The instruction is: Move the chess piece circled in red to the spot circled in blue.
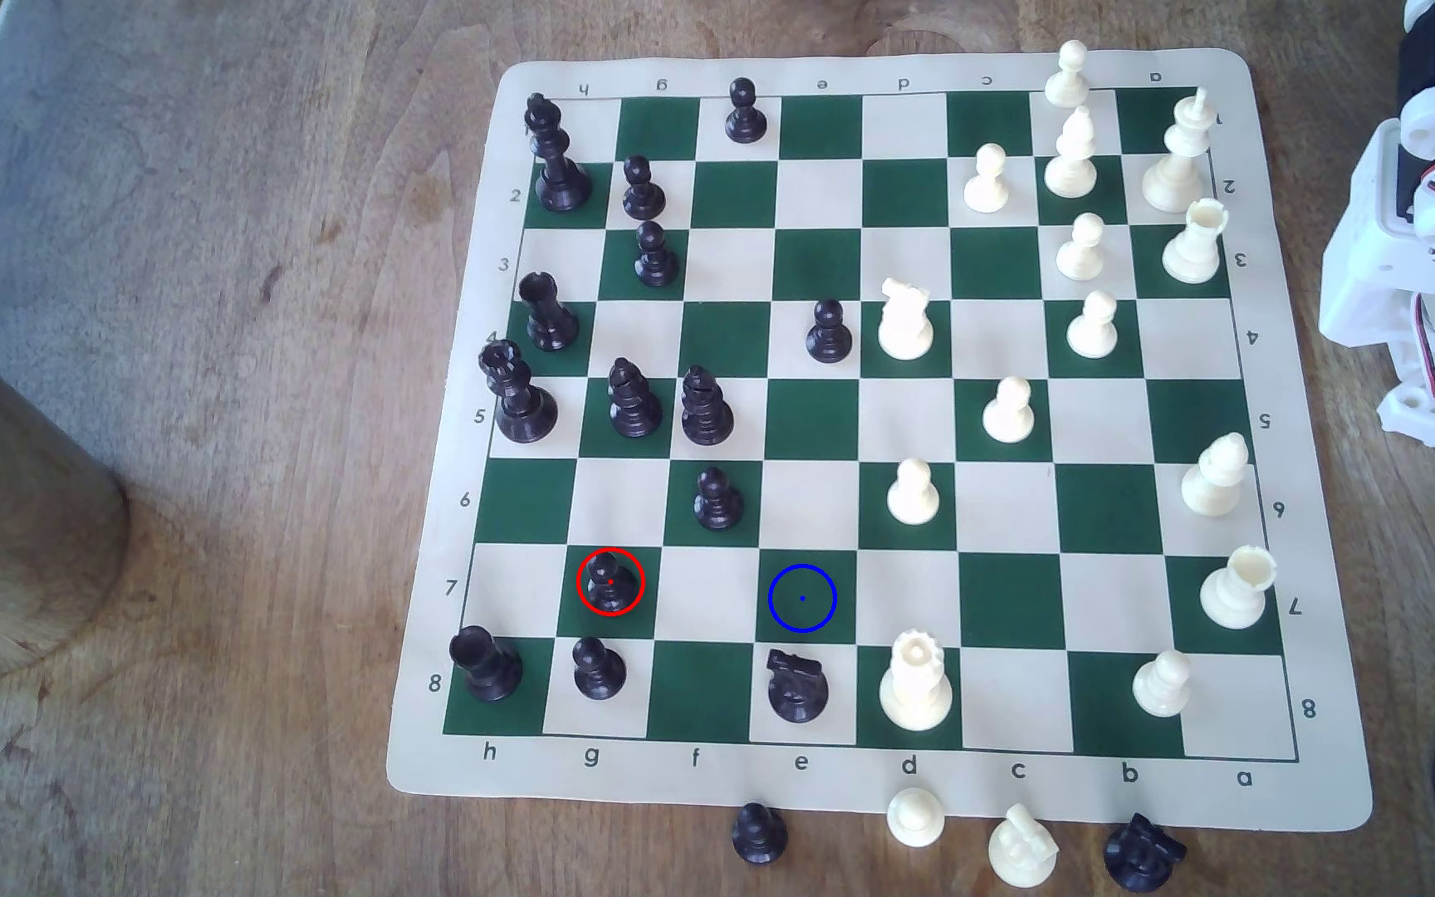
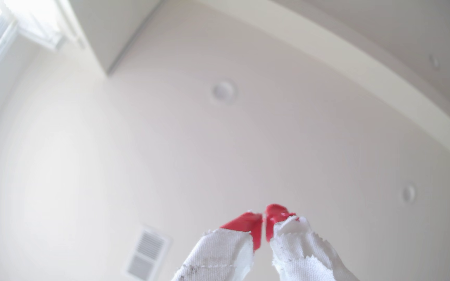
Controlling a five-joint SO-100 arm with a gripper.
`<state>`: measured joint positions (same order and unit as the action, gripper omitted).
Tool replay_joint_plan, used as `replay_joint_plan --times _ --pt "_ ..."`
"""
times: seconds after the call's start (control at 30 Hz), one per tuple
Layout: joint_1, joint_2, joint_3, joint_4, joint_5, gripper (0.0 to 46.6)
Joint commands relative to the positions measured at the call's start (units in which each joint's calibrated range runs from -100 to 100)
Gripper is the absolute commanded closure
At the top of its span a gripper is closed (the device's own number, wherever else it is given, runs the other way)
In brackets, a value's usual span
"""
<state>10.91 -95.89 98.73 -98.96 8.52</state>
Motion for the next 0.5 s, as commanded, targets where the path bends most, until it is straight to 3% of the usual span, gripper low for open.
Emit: replay_joint_plan --times 0.0,0.2,0.4,0.47 --pt "-5.3 0.1 1.2 -0.1 -1.5 45.7" --pt "-10.6 0.1 -5.1 24.4 -3.1 46.1" --pt "-10.7 0.1 -15.1 49.1 -4.9 44.4" --pt "-10.7 0.1 -15.8 52.0 -6.6 42.6"
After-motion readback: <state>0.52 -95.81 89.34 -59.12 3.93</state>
